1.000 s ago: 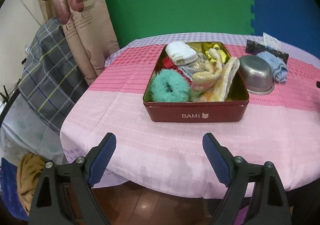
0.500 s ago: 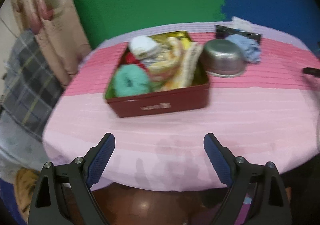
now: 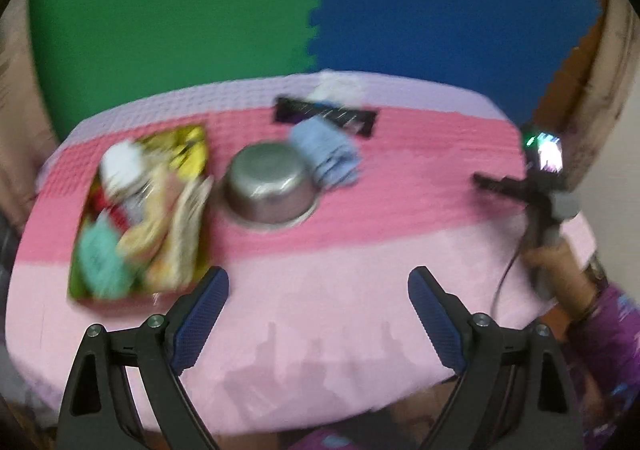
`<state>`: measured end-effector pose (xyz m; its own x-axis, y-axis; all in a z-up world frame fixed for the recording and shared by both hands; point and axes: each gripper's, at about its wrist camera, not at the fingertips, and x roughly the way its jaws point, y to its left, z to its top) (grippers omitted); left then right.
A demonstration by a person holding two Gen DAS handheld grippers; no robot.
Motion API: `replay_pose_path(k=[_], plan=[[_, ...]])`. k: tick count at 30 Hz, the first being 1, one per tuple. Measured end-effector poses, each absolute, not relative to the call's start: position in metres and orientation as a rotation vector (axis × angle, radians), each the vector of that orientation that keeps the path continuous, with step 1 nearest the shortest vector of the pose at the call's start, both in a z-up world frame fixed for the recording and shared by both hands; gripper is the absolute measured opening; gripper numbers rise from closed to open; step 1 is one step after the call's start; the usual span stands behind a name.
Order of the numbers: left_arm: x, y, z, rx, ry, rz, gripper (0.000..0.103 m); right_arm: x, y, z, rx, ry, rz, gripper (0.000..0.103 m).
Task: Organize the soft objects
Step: 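Reach the left tool to the blue towel and grasp it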
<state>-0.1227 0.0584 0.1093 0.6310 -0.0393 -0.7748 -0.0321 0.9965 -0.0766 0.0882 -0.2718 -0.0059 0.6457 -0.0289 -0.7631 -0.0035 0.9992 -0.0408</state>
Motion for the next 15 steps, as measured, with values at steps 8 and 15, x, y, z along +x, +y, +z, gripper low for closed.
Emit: replay_pose_path(k=[8, 15], plan=[[-0.015, 0.033, 0.15, -0.122, 0.921, -0.164, 0.095, 0.085, -0.273, -0.006, -0.028, 0.869, 0.017, 0.081], [0.082, 0.031, 0.127, -0.12, 1.049, -0.154, 0.095, 0.085, -0.268, -0.005, -0.034, 0.869, 0.07, 0.082]])
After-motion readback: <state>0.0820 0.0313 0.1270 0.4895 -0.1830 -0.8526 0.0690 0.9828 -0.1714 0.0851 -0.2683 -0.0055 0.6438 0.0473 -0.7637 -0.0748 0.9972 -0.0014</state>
